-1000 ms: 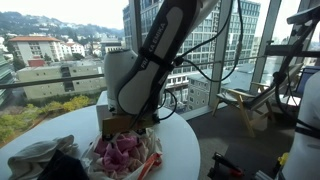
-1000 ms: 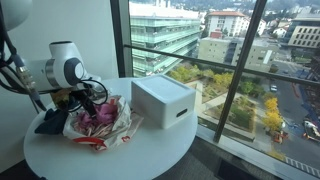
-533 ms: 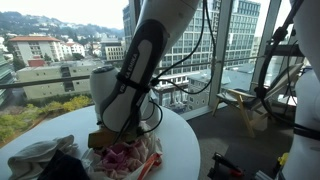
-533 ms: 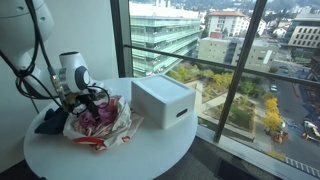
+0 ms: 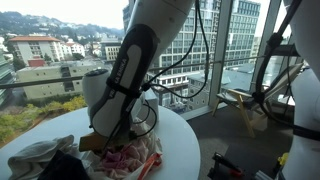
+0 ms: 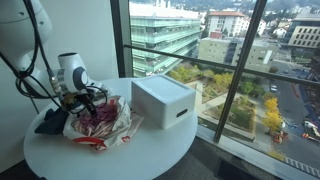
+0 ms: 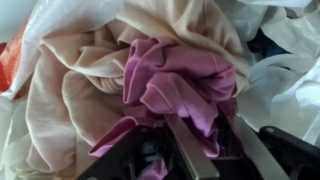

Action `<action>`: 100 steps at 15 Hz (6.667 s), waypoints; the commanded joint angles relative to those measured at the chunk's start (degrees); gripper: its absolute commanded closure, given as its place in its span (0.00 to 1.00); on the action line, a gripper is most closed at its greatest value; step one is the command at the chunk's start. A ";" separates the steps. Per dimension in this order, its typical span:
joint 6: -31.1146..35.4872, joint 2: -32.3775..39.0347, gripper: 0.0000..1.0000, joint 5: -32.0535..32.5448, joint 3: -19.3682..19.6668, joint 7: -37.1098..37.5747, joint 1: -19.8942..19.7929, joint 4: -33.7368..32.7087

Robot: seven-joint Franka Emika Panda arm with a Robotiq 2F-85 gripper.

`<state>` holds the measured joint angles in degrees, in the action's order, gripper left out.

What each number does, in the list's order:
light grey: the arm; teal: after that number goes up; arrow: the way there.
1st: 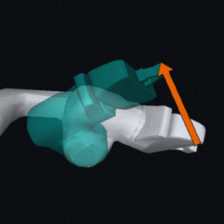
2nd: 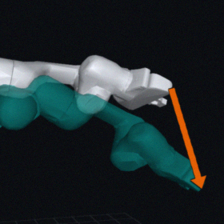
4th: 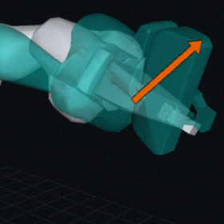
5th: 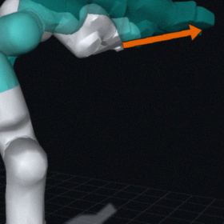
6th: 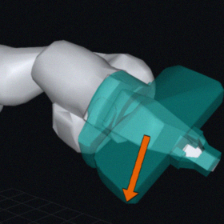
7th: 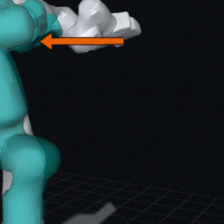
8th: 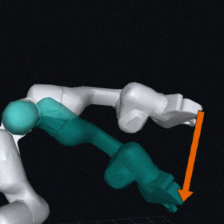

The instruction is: Put the t-shirts on top of the white storage container.

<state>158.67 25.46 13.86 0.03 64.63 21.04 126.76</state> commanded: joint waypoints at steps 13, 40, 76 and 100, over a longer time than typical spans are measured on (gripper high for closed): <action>-25.07 -29.13 0.90 28.38 0.26 20.47 -2.99 0.94; -36.60 -7.93 0.86 74.24 -6.57 45.65 -13.65 -19.68; -16.06 -25.15 0.00 -6.43 -19.47 4.21 -9.66 13.51; 3.28 -2.27 0.00 2.54 -1.10 1.08 -2.58 6.69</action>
<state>159.18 18.67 15.99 -4.13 64.39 14.98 137.30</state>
